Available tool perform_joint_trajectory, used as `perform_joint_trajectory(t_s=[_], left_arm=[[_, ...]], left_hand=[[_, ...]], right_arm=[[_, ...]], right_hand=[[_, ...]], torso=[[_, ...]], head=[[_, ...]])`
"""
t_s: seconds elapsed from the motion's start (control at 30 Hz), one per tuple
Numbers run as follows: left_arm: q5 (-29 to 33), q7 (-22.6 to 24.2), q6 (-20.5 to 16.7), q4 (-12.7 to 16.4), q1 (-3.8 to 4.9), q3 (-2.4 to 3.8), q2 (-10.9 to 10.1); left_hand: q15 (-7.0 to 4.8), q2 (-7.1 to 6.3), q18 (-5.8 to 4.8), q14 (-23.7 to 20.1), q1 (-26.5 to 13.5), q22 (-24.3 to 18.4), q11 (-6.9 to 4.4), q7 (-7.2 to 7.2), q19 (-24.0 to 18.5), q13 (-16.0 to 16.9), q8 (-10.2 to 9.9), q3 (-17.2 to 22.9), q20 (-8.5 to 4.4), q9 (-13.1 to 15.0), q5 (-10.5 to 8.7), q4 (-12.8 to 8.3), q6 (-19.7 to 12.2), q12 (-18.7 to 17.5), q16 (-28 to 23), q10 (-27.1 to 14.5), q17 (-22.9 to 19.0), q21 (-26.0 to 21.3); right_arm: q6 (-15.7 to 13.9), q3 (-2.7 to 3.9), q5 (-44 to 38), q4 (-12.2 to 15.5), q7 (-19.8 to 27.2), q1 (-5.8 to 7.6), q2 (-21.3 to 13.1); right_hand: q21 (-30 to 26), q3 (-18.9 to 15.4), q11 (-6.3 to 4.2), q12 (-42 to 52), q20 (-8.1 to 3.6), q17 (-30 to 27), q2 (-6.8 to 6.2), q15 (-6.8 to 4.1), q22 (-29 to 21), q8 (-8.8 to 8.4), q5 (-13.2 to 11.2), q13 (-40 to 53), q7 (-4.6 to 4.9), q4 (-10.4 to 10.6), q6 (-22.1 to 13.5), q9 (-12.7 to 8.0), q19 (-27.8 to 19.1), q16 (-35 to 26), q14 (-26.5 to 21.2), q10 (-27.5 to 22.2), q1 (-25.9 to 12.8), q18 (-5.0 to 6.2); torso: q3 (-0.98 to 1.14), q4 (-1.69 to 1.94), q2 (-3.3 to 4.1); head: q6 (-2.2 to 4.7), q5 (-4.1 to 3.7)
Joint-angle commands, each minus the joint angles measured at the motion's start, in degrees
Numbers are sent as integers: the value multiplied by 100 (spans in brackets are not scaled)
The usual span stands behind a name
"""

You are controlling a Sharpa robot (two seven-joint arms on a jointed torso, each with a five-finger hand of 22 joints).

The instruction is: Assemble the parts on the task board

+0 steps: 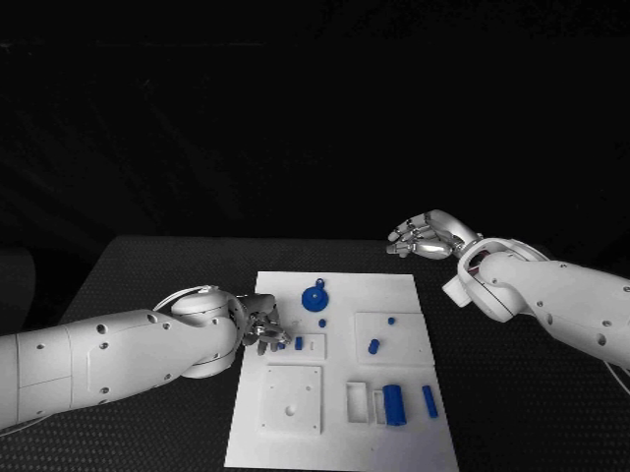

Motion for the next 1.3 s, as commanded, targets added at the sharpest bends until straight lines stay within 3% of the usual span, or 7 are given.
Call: perform_joint_trajectory(t_s=[0.03,0.57,1.3], left_arm=[[-135,-96,199,0,-49,-39,-5],[-254,-117,166,43,-71,-38,-93],[-182,-104,246,43,-82,-38,-55]], left_hand=[[-224,44,60,186,42,7,-42,-4,43,9,-9,273,-758,9,40,-306,55,37,25,-1,9,29],[-226,49,63,192,53,15,-51,-6,53,15,-7,283,-761,10,61,-322,55,39,35,-4,13,36],[-225,64,63,195,43,20,-55,-7,57,21,-4,285,-760,11,79,-319,56,42,42,-4,16,39]], right_arm=[[57,1,-40,11,63,-2,2],[61,1,-40,1,66,-2,2],[66,1,-40,4,69,-2,5]], right_hand=[[-33,-8,6,38,32,9,11,18,7,40,40,-8,-7,8,-35,-5,-17,-27,-29,28,-40,-31],[-36,-11,6,40,33,11,12,19,10,41,49,-12,-6,12,-35,-7,-16,-29,-29,29,-48,-31],[-42,-12,5,42,34,15,16,18,15,42,58,-18,-7,11,-36,-9,-16,-32,-29,29,-48,-28]], torso=[[-5,5,-1],[-5,3,-1],[2,0,-1]], head=[[2,4],[1,-2],[3,1]])
